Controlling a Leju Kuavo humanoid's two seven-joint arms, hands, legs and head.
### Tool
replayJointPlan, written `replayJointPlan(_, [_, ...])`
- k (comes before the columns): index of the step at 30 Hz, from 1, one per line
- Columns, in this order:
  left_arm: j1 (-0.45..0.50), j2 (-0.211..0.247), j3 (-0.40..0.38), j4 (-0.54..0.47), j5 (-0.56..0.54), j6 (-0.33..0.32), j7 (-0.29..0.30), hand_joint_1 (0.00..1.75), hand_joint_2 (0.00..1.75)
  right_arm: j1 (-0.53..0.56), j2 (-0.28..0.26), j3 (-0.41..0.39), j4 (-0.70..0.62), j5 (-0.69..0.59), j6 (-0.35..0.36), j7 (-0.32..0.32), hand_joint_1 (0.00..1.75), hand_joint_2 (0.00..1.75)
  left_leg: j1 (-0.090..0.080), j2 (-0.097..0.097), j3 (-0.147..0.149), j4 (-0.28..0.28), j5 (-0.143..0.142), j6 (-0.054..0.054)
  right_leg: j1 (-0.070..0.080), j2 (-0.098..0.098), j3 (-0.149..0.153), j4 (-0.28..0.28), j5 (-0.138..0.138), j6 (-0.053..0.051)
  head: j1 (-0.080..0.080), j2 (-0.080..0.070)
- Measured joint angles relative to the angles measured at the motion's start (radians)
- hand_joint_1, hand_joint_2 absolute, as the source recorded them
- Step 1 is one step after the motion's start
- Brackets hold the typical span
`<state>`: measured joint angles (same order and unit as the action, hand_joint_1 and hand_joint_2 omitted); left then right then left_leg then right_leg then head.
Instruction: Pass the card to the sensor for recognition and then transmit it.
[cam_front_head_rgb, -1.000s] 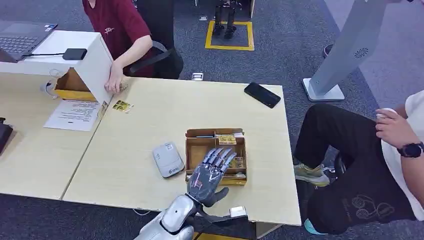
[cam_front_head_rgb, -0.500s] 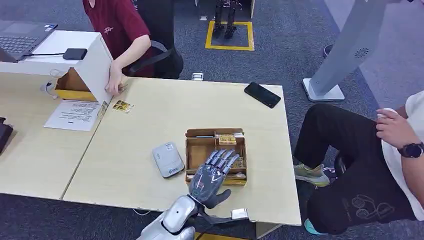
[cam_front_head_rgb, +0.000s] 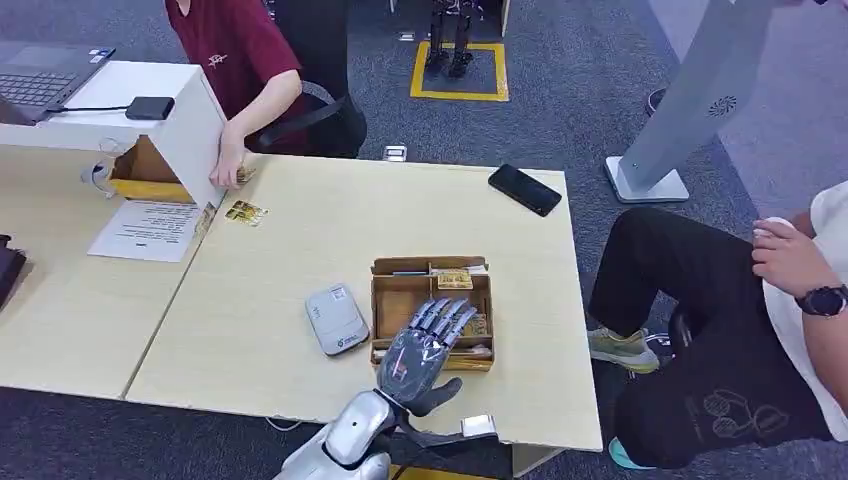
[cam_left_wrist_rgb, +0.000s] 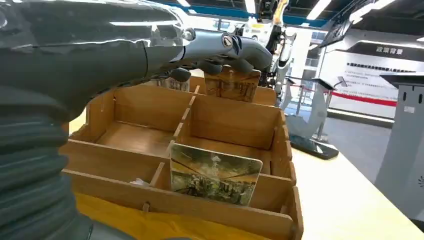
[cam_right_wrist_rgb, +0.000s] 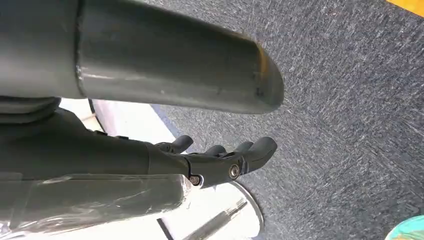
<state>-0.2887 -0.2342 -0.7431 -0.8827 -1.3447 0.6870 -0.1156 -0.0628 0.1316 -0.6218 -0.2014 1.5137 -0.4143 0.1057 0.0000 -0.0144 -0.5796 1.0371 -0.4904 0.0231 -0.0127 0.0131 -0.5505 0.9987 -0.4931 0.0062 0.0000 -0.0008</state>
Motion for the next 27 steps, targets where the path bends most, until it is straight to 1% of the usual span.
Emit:
replayJointPlan(15, [0.000, 0.000, 0.001, 0.002, 0.000, -0.005, -0.002, 0.00, 1.75, 0.000, 0.000, 0.000, 0.000, 0.000, -0.001, -0.008, 0.00, 0.00, 0.000, 0.000, 0.000, 0.000, 0.000, 0.000, 0.000, 0.000, 0.000, 0.000, 0.000, 0.000, 0.000, 0.000])
replayJointPlan(27, [0.000, 0.000, 0.001, 0.011, 0.000, -0.031, -0.002, 0.00, 1.75, 0.000, 0.000, 0.000, 0.000, 0.000, -0.001, -0.012, 0.00, 0.00, 0.000, 0.000, 0.000, 0.000, 0.000, 0.000, 0.000, 0.000, 0.000, 0.000, 0.000, 0.000, 0.000, 0.000])
